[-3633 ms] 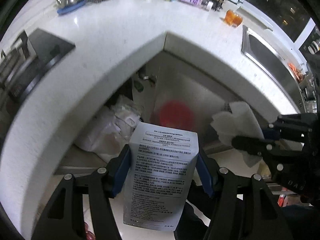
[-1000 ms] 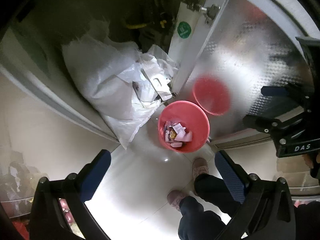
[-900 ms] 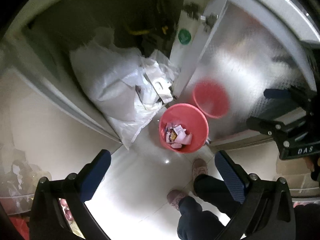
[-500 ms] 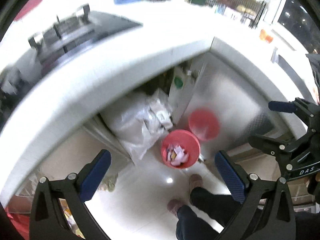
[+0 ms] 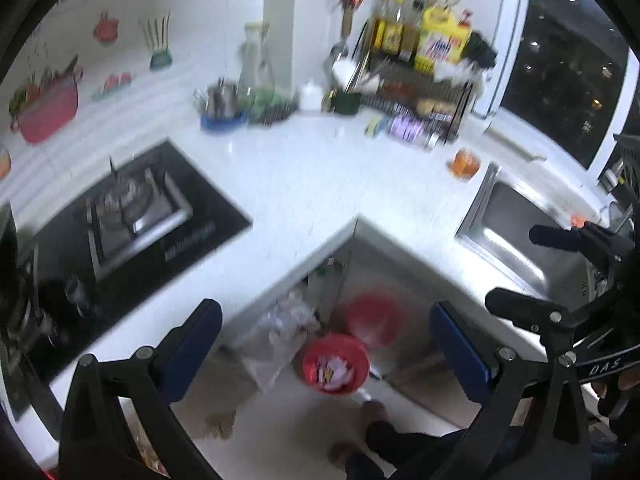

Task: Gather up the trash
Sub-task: 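Raise both tools back up toward the juice bottle on the counter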

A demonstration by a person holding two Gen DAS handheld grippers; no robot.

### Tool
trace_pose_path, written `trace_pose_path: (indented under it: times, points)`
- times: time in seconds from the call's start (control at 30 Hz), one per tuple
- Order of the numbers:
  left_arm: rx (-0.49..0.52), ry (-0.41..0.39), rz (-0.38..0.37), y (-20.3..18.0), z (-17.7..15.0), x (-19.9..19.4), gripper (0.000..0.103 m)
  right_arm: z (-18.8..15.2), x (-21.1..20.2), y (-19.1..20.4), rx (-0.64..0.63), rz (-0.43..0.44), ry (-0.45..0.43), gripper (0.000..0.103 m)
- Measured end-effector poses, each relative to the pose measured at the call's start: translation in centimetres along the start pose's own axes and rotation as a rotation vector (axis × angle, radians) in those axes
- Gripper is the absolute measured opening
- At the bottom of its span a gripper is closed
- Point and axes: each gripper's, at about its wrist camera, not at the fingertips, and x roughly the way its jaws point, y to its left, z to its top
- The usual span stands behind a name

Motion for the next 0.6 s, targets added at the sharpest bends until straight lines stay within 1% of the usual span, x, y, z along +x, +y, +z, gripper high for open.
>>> trace_pose_path:
  times: [0.1, 0.23, 0.37, 0.47, 0.6]
  points:
    - [0.019, -0.051, -0.019, -0.6, 2.3, -1.9, 0.103, 0.8, -2.0, -0.7, 0.016, -0.028, -0.047, 0.102]
    - [0.046, -0.107, -0.036, -1.8, 4.3, -3.7, 0.103, 2.0, -4.7, -1.6, 0.063, -0.068, -0.117, 0.102]
    - [0.08, -0.123, -0.057, -3.0, 5.7, -4.2, 0.103, 2.7, -6.0, -2.1, 0.094, -0.104, -0.163, 0.102]
    - [0.111, -0.129, -0.079, -3.8, 6.7, -4.2, 0.103, 3.2, -6.6, -2.9, 0.114, -0.129, -0.177, 0.102]
    - [0.152, -0.133, -0.086, -4.7, 8.0, -3.4, 0.103, 3.7, -6.9, -3.8, 0.137, -0.151, -0.19, 0.102]
